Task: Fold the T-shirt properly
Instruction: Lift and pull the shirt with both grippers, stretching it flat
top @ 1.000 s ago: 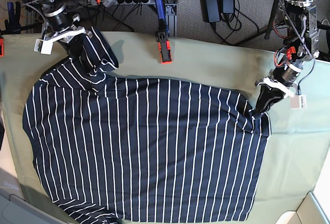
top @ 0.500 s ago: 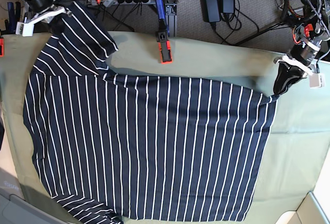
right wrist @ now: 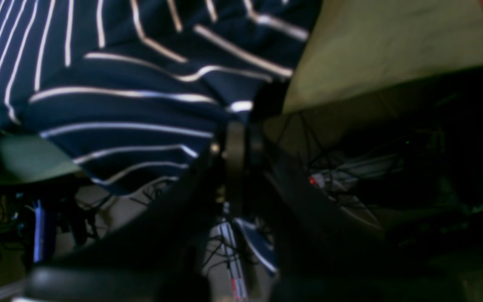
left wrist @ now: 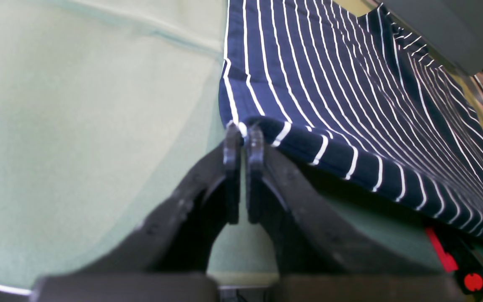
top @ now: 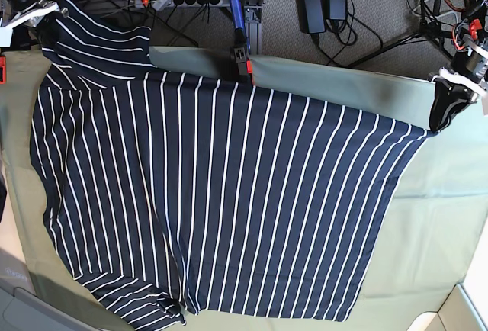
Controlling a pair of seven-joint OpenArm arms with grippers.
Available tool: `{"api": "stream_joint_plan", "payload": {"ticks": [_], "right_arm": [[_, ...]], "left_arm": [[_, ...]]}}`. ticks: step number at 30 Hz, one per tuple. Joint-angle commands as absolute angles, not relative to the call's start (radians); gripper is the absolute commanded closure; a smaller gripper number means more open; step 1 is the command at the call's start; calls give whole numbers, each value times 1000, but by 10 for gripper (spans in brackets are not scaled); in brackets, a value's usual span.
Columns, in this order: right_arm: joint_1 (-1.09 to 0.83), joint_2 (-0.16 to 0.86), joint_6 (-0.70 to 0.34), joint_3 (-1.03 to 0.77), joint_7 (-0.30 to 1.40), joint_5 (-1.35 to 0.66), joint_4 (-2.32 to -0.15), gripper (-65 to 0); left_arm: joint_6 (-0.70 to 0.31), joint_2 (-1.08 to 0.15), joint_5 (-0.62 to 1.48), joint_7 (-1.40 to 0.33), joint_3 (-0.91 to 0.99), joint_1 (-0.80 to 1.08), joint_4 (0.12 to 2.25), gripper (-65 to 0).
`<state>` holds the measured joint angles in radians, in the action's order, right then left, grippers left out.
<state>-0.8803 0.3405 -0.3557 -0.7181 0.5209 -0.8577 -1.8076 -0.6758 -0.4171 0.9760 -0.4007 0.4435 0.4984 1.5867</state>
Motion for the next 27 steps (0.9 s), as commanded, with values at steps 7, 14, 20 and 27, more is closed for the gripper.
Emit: {"api": "stream_joint_plan", "payload": {"ticks": [7, 14, 20, 27], "right_arm": [[-875, 352, -435, -732, 510, -883, -1844, 0], [-873, 352, -445, -732, 513, -878, -1957, 0], [-870, 352, -445, -732, 512, -789, -2096, 0], [-809, 376, -444, -740, 513, -725, -2116, 0]], "left_arm": [[-698, -435, 1034, -371, 457, 496, 1603, 0], [-698, -435, 1036, -372, 457, 483, 1627, 0], [-698, -435, 1035, -402, 457, 423, 1687, 0], [-698, -435, 991, -404, 456, 362, 1687, 0]]}}
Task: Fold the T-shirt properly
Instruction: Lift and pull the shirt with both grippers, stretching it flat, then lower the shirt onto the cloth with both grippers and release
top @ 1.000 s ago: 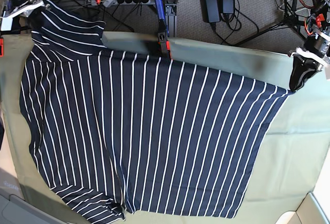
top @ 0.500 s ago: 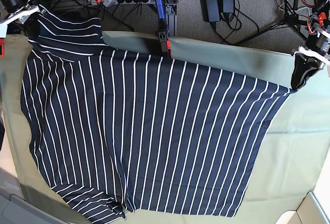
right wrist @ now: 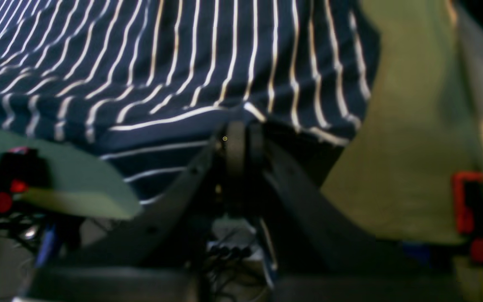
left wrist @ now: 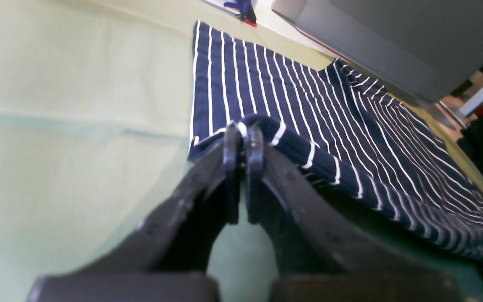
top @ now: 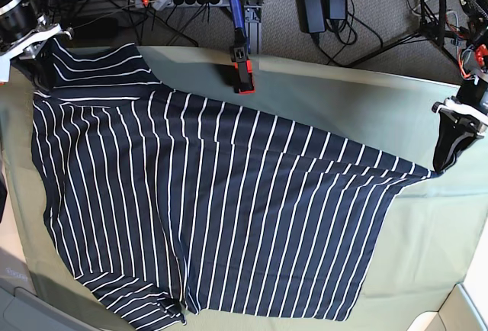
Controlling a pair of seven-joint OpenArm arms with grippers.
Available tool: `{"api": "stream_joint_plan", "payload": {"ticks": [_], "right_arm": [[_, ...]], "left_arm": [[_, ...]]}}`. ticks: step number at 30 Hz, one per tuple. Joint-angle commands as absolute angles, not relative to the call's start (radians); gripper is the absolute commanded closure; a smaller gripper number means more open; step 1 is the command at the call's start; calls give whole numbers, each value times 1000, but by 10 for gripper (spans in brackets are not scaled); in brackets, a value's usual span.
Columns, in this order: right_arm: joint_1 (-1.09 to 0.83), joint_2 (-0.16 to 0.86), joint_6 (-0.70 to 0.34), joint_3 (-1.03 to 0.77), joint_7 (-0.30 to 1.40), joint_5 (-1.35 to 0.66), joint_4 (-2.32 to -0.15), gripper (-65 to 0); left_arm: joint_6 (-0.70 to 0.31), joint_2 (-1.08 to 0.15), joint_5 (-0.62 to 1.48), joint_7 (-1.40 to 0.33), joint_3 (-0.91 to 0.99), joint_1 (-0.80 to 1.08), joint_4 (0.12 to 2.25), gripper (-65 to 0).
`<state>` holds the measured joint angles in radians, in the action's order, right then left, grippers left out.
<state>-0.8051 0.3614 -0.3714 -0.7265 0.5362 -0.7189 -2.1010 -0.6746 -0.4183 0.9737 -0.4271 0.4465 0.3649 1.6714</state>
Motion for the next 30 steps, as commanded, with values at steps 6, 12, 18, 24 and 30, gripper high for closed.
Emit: {"api": "stream_joint_plan", "payload": {"ticks": [6, 12, 18, 24, 30], "right_arm": [[-738, 420, -445, -740, 514, -675, -2107, 0], [-665, 455, -444, -740, 513, -628, -2052, 0], [-568, 488, -445, -736, 513, -628, -1959, 0], [-483, 546, -445, -692, 513, -628, -1842, 0], [-427, 614, -445, -587, 521, -624, -1779, 0]], "left_arm": [[-698, -435, 966, -404, 456, 344, 1687, 0], [-668, -435, 892, -401, 388, 287, 1686, 0], [-622, -432, 770, -370, 252, 215, 1673, 0], [-575, -432, 739, -367, 215, 117, 1543, 0], [-575, -460, 736, -379, 215, 73, 1493, 0]]}}
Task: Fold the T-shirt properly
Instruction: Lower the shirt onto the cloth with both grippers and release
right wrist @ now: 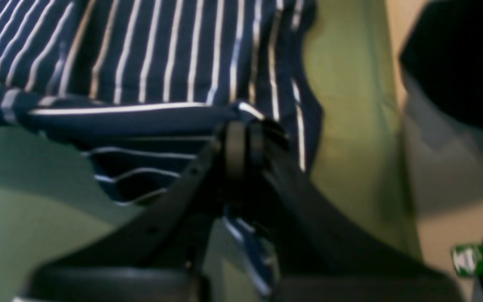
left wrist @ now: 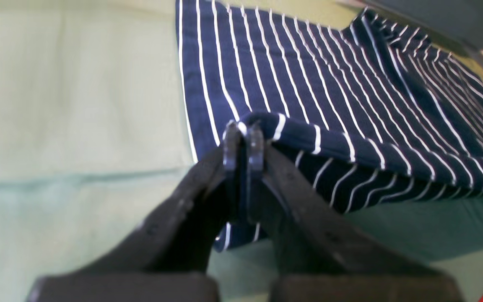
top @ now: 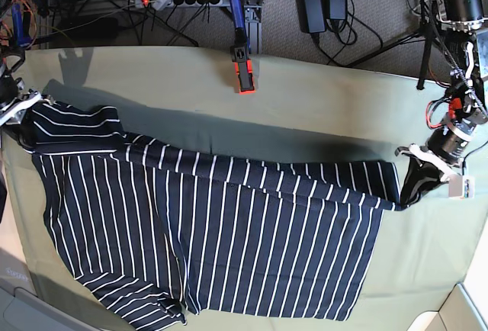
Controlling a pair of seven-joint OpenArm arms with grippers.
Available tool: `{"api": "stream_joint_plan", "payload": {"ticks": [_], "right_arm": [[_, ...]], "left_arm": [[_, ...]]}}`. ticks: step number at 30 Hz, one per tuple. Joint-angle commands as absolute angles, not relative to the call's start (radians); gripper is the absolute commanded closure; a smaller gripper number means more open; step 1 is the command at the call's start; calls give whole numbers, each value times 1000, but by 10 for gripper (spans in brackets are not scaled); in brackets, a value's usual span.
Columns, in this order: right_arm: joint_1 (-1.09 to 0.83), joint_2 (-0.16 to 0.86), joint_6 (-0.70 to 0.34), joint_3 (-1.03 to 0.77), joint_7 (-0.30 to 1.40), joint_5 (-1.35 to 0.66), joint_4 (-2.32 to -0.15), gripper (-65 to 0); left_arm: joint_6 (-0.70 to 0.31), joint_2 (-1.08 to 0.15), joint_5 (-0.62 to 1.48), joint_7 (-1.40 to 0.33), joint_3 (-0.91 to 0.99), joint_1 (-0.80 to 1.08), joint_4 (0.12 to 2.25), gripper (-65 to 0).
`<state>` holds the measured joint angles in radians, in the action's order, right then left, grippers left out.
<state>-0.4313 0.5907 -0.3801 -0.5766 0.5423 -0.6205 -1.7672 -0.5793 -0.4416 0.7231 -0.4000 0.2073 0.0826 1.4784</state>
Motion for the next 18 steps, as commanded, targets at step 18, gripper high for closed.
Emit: {"api": "stream_joint_plan", "payload": {"ticks": [18], "right_arm": [[-221, 643, -445, -390, 516, -544, -1666, 0]], "left_arm": [[-572, -499, 681, -355, 180, -62, 1375, 0]]}}
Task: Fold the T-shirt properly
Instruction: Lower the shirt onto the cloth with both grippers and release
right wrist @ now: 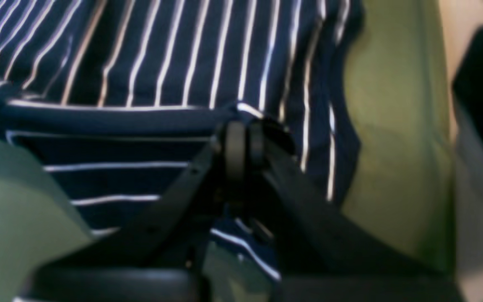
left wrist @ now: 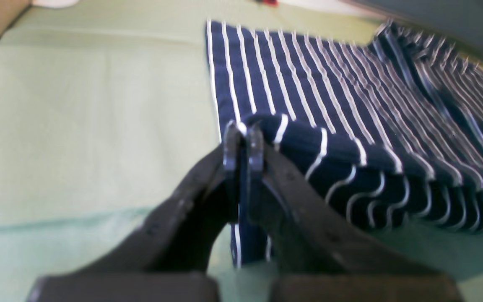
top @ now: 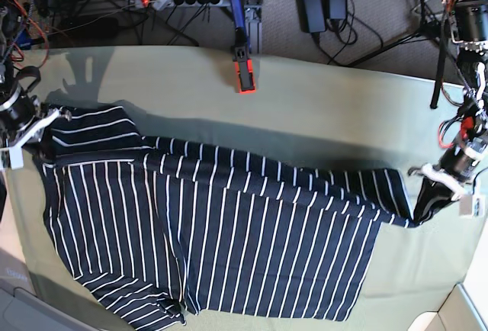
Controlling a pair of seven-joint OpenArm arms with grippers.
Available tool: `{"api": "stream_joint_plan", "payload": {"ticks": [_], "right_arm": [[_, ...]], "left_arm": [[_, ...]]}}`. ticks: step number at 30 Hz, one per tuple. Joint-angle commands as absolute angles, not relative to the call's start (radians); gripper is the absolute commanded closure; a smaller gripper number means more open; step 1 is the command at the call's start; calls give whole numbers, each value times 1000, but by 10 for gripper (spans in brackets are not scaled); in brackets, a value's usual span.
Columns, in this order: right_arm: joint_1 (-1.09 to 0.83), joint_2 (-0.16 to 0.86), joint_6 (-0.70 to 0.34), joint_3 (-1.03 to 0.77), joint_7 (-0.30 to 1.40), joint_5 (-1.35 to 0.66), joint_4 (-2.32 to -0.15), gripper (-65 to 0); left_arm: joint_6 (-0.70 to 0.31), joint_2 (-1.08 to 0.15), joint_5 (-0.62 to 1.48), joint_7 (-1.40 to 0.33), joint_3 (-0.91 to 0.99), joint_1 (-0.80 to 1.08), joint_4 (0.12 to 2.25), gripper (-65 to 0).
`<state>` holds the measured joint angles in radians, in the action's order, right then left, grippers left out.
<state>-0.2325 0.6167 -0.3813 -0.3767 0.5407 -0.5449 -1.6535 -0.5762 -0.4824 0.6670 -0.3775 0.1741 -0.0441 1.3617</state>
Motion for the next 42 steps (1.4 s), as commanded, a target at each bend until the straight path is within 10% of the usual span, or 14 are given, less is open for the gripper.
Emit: {"api": "stream_joint_plan", "payload": {"ticks": [1, 23, 26, 32, 42], "right_arm": [[-200, 647, -445, -373, 516, -532, -1655, 0], [175, 648, -445, -99, 516, -471, -1319, 0], [199, 634, -445, -93, 513, -451, -1294, 0], [208, 626, -442, -95, 493, -452, -1277, -392], [204, 626, -442, -421, 682, -574, -1279, -411]], "left_arm": [[-572, -499, 667, -340, 162, -77, 1353, 0], [-572, -482, 601, -303, 25, -249, 1137, 0], [-572, -482, 601, -303, 25, -249, 1137, -150], [-571, -482, 602, -303, 25, -249, 1137, -290], [-574, -482, 761, -585, 132, -246, 1144, -290]]}}
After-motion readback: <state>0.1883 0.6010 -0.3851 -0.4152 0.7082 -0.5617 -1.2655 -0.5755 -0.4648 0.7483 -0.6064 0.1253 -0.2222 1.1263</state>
